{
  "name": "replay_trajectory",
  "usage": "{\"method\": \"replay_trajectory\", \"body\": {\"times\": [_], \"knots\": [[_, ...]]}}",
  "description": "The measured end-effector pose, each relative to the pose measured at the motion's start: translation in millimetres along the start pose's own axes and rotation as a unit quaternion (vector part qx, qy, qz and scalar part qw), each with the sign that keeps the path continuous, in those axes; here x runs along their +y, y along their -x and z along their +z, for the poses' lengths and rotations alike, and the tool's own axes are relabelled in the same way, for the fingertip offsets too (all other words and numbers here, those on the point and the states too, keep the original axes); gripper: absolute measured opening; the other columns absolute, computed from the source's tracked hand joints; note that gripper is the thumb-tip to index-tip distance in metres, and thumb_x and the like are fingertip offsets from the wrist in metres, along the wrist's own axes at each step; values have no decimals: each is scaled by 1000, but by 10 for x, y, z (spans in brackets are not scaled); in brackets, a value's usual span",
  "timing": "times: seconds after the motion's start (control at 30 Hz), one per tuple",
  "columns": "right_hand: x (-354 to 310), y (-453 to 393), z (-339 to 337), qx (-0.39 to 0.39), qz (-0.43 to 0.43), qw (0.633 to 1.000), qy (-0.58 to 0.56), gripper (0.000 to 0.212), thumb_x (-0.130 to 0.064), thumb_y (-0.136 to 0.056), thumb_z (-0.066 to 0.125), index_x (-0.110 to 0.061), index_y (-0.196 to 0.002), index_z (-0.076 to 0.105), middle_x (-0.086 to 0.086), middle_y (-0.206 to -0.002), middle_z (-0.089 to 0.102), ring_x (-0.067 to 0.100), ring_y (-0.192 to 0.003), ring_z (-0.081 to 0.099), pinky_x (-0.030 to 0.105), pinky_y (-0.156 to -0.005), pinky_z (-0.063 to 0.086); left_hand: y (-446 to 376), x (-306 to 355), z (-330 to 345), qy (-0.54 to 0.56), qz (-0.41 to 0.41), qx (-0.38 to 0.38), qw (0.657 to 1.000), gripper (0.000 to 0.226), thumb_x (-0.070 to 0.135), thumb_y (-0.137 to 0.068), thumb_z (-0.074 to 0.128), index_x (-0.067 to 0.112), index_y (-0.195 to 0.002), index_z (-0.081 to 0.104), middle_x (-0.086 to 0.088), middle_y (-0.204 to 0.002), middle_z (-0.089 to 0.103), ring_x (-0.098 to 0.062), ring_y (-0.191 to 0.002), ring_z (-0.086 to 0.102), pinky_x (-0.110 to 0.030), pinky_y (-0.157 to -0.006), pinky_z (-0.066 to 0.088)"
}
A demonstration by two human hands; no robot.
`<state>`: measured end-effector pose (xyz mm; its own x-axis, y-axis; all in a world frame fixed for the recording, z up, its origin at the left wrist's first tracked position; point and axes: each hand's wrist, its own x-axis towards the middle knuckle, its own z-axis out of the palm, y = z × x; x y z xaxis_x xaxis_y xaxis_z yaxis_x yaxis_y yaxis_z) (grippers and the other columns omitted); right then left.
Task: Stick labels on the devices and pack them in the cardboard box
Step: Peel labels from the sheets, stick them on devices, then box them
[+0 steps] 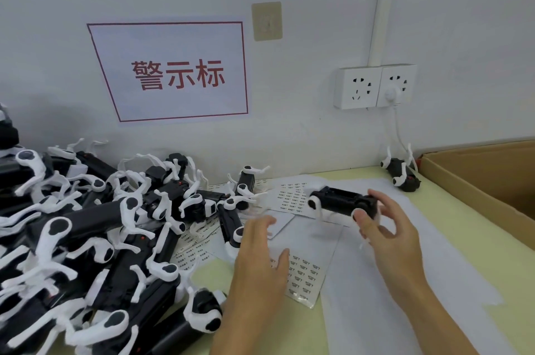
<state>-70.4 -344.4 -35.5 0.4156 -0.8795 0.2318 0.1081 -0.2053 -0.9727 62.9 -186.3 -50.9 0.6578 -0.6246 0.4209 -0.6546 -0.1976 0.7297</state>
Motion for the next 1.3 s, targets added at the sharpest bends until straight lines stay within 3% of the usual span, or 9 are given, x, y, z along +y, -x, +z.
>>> {"method": "replay_trajectory", "body": {"times": [0.13,0.2,0.37,0.47,0.6,0.77,0.97,1.17,1.3], "knots": [[78,-35,-9,61,-30,997,33,39,-31,-87,73,-44,-120,57,-13,-122,47,10,-107,59,33,-89,52,85,64,87,-71,58,-71,993,26,35,-95,59,41,-117,47,35,-125,33,7,-114,41,-15,-93,38],[72,-51,-28,97,-37,993,48,41,-32,-86,74,-40,-120,53,-5,-123,46,16,-107,59,39,-92,52,152,58,171,-100,60,-139,983,39,51,-92,56,42,-130,49,32,-140,31,5,-133,32,-10,-106,22],[37,-74,-89,140,-20,989,38,41,-33,-86,74,-35,-113,43,3,-119,50,24,-93,63,30,-61,52,190,3,245,-148,44,-188,970,54,59,-91,51,38,-140,45,23,-151,31,0,-144,17,-12,-107,4],[15,3,13,59,-24,998,25,39,-25,-85,77,-35,-105,45,-5,-112,54,14,-88,67,21,-55,52,167,18,212,-73,5,-149,986,52,63,-91,53,40,-137,45,28,-140,39,3,-133,32,-12,-107,20],[2,162,245,-127,-52,987,83,38,-26,-80,81,-39,-103,54,-5,-110,62,17,-100,64,37,-84,57,47,112,138,174,-106,-23,979,46,58,-88,50,44,-130,39,22,-107,65,8,-100,63,-12,-81,50],[-73,293,356,-264,-101,950,136,30,-53,-93,45,-44,-111,68,-16,-95,74,8,-94,70,26,-87,50,43,120,174,203,-101,-43,973,49,45,-95,60,63,-128,28,43,-107,61,19,-104,57,-2,-80,41],[-20,191,283,-94,-61,988,104,26,-28,-103,46,-43,-105,67,-5,-88,73,7,-84,67,21,-74,48,20,81,197,244,-120,-3,962,53,35,-87,76,55,-125,44,42,-103,59,13,-96,61,-3,-71,46],[-1,-143,211,-10,97,975,198,20,-22,-98,49,-24,-116,58,-1,-90,65,11,-69,61,20,-52,40,-26,63,226,319,-164,40,933,58,25,-70,88,56,-110,58,19,-91,68,-29,-91,70,-50,-86,59],[-4,-365,397,-37,146,942,301,50,-38,-97,53,-11,-138,41,14,-123,55,27,-108,57,34,-85,48,-42,95,223,304,-152,34,940,65,23,-74,88,52,-122,56,22,-110,64,-19,-103,68,-49,-91,57]]}}
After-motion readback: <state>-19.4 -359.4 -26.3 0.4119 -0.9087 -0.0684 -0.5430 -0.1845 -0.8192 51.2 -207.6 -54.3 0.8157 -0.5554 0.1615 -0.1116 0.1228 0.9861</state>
